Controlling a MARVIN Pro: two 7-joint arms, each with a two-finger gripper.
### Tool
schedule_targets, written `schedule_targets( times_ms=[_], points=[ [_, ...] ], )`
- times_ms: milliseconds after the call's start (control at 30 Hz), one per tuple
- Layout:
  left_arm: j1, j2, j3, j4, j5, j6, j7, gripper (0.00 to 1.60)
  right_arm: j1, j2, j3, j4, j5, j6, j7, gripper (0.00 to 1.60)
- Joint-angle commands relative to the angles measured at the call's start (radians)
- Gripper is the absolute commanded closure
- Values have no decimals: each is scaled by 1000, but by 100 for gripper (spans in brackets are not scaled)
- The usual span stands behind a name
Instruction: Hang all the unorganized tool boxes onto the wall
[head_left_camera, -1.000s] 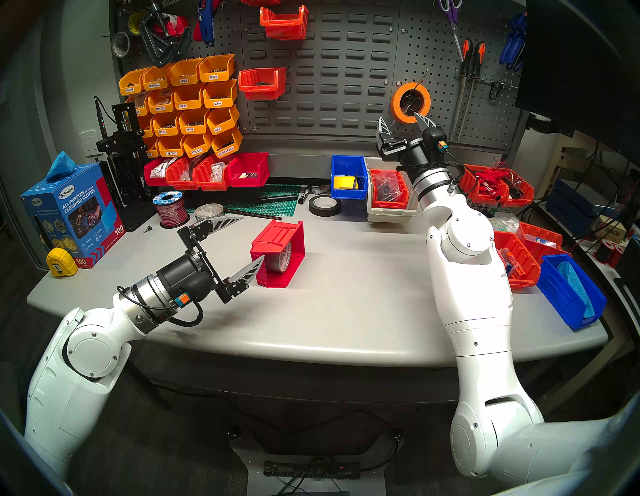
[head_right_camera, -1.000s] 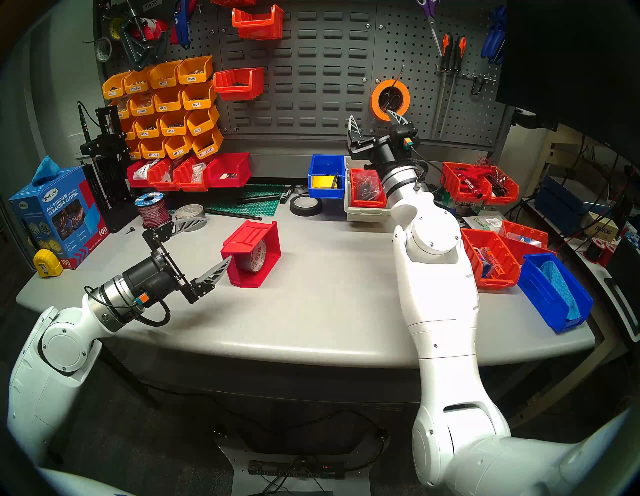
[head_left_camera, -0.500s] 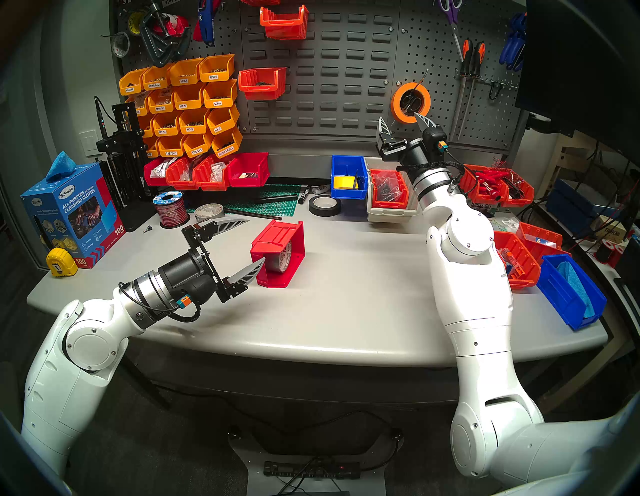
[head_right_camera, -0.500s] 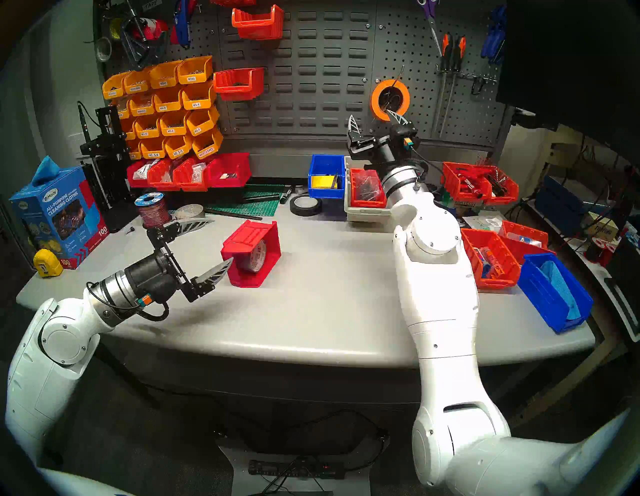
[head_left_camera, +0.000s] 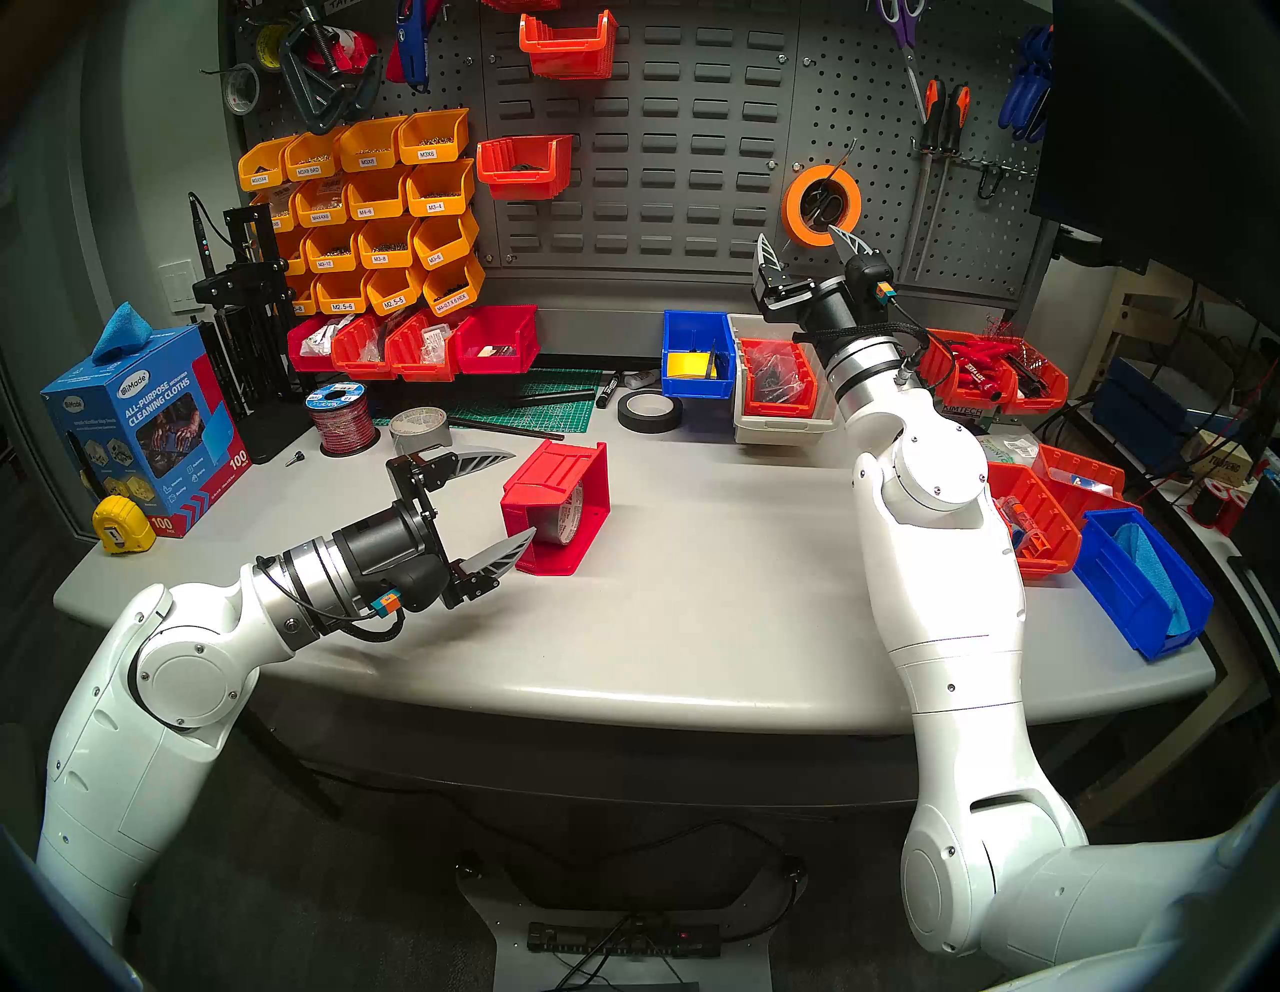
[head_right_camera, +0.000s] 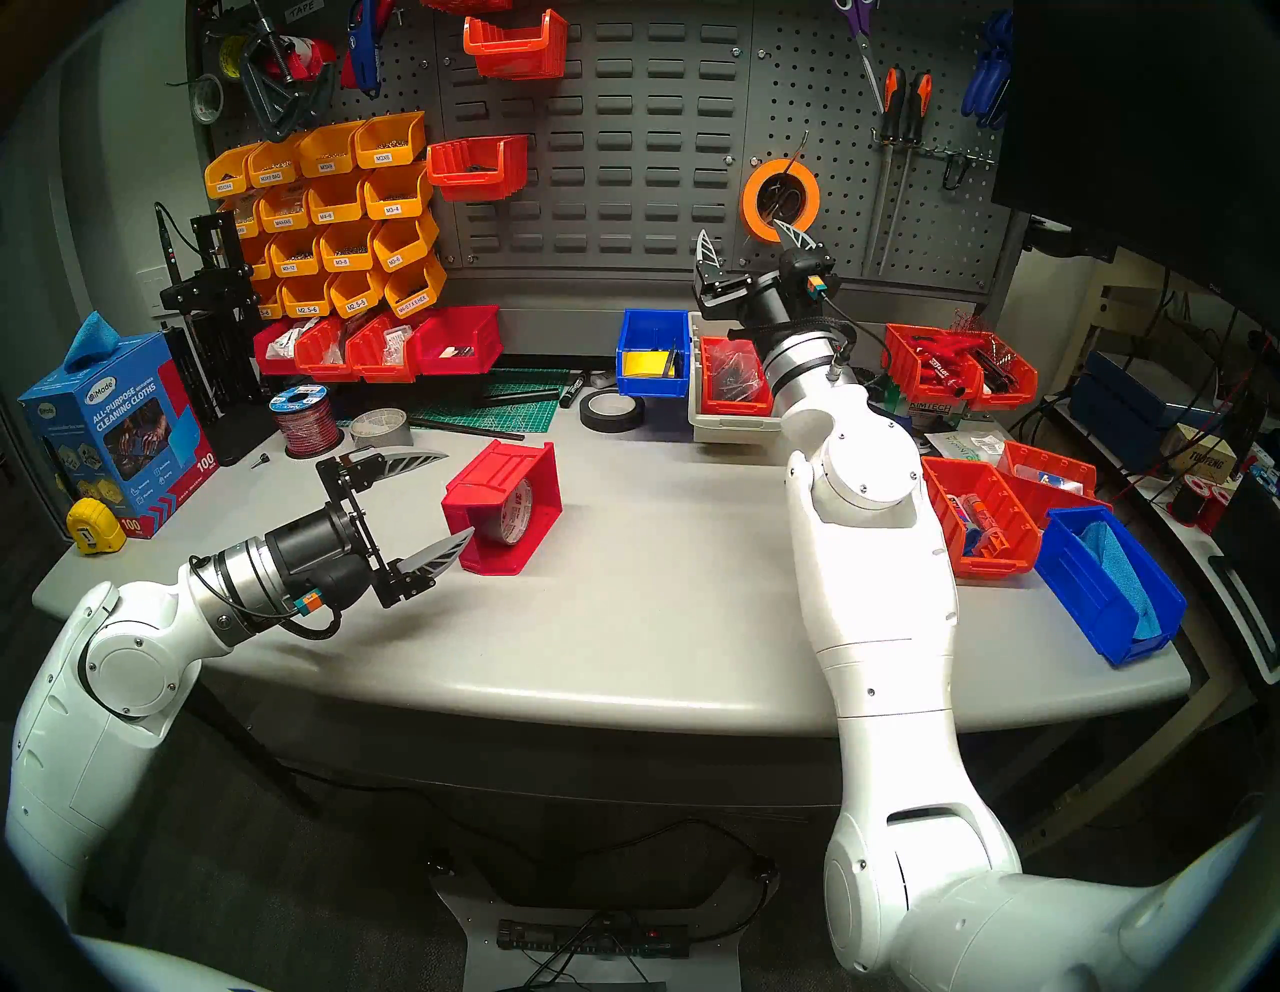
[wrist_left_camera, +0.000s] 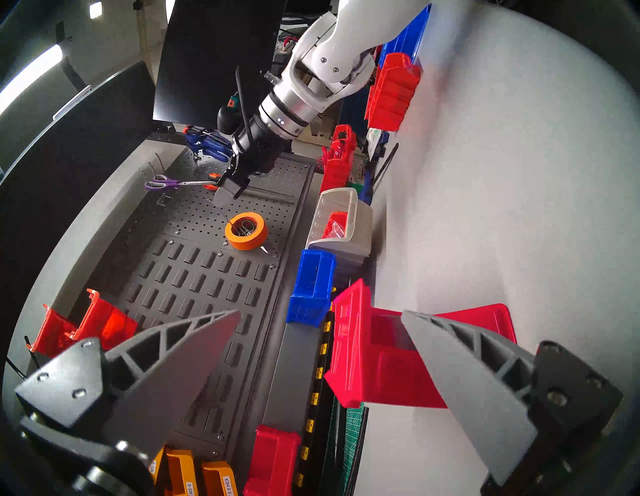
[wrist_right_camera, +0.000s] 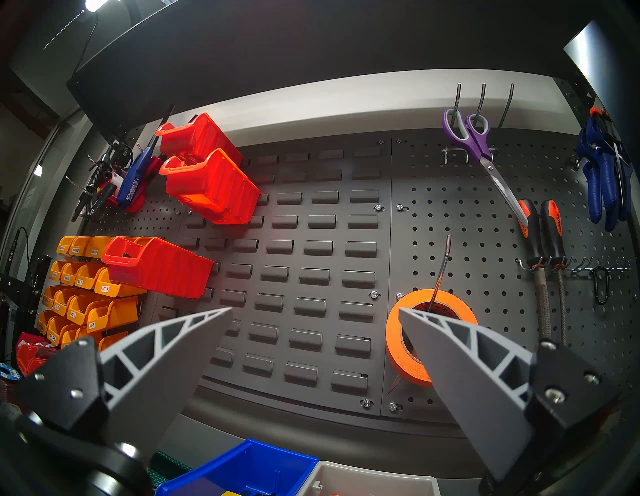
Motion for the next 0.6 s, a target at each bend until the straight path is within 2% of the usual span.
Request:
schedule_targets(
  times_ms=[0,567],
  points=[
    [-47,4,10,-14,-21,39,-12,0,7,0,1,-12,0,-1,-2,0],
    [-157,15,90,-7,-67,111,-83,0,7,0,1,-12,0,-1,-2,0]
  ],
)
